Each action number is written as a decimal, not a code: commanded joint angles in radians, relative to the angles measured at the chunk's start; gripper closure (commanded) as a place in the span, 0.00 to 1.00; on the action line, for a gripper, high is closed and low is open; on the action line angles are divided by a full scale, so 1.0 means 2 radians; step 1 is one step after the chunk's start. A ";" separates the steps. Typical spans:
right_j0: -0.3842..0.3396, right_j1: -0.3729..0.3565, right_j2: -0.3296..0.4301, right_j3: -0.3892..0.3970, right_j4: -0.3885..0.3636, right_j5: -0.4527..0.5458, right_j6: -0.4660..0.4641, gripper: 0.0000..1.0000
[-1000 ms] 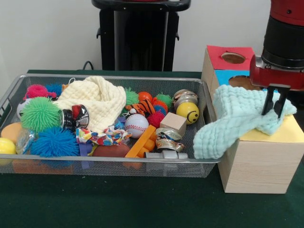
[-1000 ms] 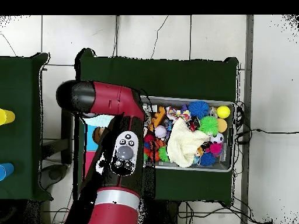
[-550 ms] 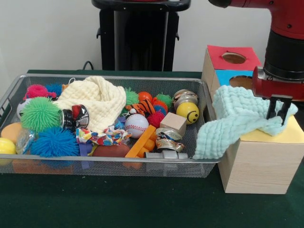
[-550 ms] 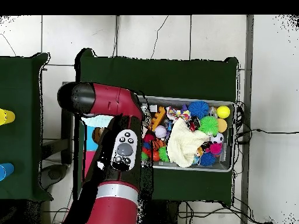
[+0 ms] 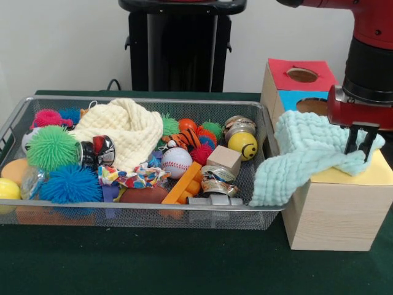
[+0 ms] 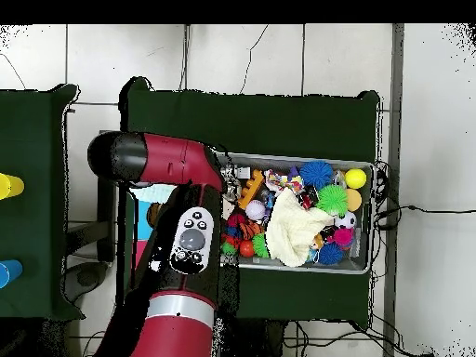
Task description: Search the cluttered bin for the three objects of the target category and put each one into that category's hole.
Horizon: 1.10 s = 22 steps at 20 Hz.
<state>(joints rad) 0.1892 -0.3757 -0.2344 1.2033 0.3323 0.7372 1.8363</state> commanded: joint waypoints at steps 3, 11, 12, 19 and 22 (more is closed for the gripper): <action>0.002 0.046 0.012 0.020 -0.026 0.015 0.081 1.00; 0.008 0.038 -0.007 0.028 -0.037 0.018 0.075 1.00; 0.008 0.040 -0.009 0.027 -0.037 0.016 0.074 1.00; 0.001 0.063 0.002 0.022 -0.031 -0.019 0.069 1.00; -0.005 0.083 0.013 0.010 -0.029 -0.037 0.061 1.00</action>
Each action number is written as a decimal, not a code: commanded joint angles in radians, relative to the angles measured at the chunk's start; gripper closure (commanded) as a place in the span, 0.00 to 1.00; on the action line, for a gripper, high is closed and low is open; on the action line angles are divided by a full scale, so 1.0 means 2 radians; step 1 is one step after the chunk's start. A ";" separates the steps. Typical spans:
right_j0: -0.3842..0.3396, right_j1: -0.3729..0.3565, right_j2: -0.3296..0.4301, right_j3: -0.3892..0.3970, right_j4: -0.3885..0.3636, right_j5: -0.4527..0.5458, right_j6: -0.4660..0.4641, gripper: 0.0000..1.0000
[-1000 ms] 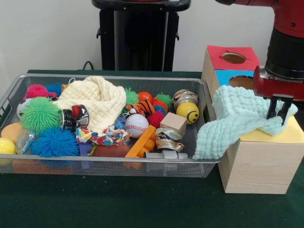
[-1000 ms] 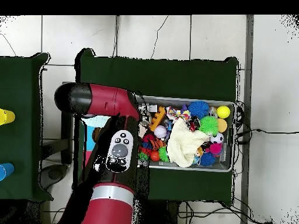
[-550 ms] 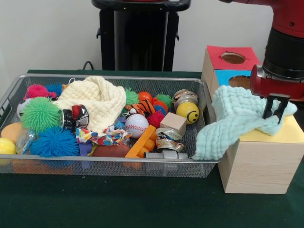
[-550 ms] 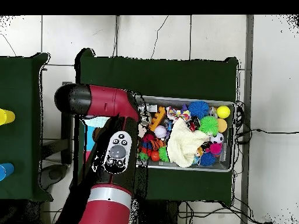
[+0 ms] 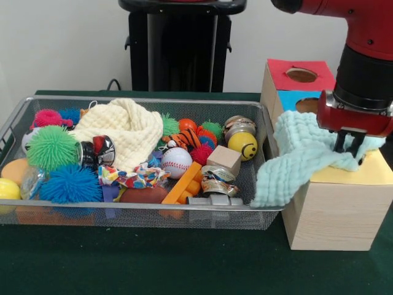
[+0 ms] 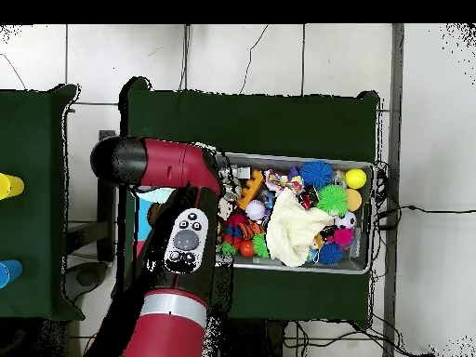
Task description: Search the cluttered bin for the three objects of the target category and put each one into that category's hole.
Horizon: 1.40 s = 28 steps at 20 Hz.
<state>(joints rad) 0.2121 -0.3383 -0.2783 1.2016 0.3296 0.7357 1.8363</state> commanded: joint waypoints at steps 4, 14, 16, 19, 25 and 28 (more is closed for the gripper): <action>-0.023 0.090 0.042 -0.002 -0.029 -0.068 0.053 1.00; -0.035 0.136 0.063 -0.029 -0.029 -0.130 0.038 1.00; -0.037 0.135 0.068 -0.025 -0.028 -0.136 0.038 1.00; -0.035 0.131 0.066 -0.024 -0.028 -0.130 0.040 1.00; -0.034 0.130 0.067 -0.021 -0.025 -0.132 0.047 1.00; -0.033 0.130 0.068 -0.018 -0.026 -0.135 0.048 1.00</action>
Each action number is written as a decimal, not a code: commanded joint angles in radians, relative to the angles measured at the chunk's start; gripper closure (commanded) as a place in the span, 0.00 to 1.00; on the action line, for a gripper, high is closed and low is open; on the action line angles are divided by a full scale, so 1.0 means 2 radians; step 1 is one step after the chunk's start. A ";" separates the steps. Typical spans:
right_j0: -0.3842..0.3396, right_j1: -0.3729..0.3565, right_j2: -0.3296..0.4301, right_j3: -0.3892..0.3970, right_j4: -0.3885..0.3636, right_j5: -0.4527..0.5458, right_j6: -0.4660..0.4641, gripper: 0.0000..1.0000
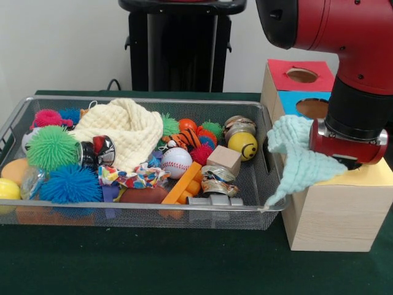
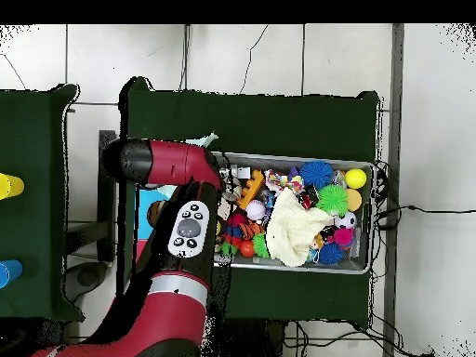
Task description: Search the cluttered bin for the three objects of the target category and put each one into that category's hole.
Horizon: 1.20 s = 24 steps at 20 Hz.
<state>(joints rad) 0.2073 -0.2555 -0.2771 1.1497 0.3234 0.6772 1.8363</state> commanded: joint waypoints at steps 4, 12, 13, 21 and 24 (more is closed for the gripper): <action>-0.031 0.089 0.068 0.008 -0.024 -0.110 0.048 1.00; -0.032 0.090 0.069 0.007 -0.024 -0.111 0.047 1.00; -0.032 0.090 0.070 0.007 -0.024 -0.110 0.047 1.00; -0.036 0.094 0.072 -0.003 -0.024 -0.104 0.042 1.00; -0.034 0.091 0.072 0.004 -0.025 -0.108 0.044 1.00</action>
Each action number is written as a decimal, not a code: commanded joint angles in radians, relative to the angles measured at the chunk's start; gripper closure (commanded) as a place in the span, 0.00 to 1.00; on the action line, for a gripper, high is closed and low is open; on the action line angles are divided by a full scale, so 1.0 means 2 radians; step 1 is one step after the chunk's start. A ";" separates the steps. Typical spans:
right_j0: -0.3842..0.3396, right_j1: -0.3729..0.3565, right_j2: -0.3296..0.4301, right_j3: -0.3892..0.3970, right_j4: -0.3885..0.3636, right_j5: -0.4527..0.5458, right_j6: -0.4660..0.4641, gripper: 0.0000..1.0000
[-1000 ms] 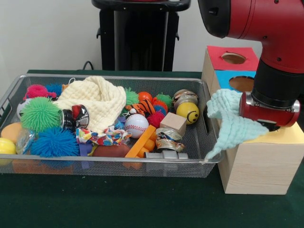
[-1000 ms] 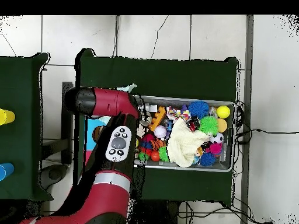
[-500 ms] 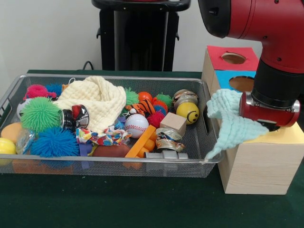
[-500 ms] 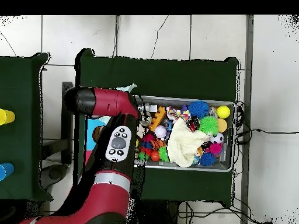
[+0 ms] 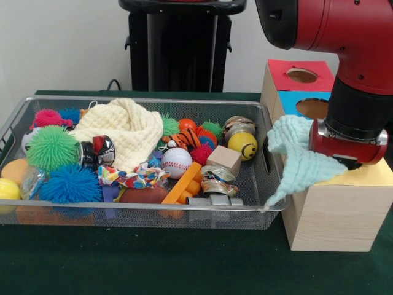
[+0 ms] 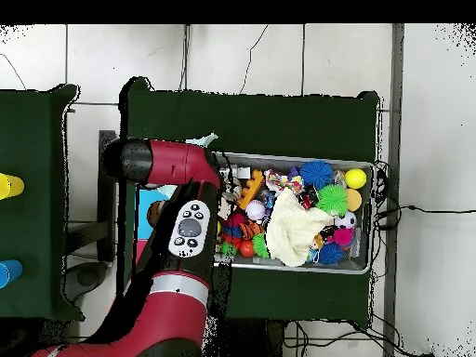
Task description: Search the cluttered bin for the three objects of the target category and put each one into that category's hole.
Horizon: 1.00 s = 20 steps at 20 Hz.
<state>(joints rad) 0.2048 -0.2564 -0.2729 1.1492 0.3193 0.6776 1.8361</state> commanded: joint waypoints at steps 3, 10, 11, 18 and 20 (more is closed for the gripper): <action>-0.033 0.090 0.070 0.005 -0.023 -0.109 0.045 1.00; -0.033 0.094 0.072 0.006 -0.024 -0.120 0.048 1.00; -0.034 0.094 0.072 0.006 -0.025 -0.123 0.048 1.00; -0.032 0.095 0.069 0.004 -0.026 -0.125 0.050 1.00; -0.032 0.095 0.069 0.005 -0.025 -0.127 0.053 1.00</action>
<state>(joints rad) 0.2032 -0.2573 -0.2703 1.1492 0.3162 0.6780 1.8361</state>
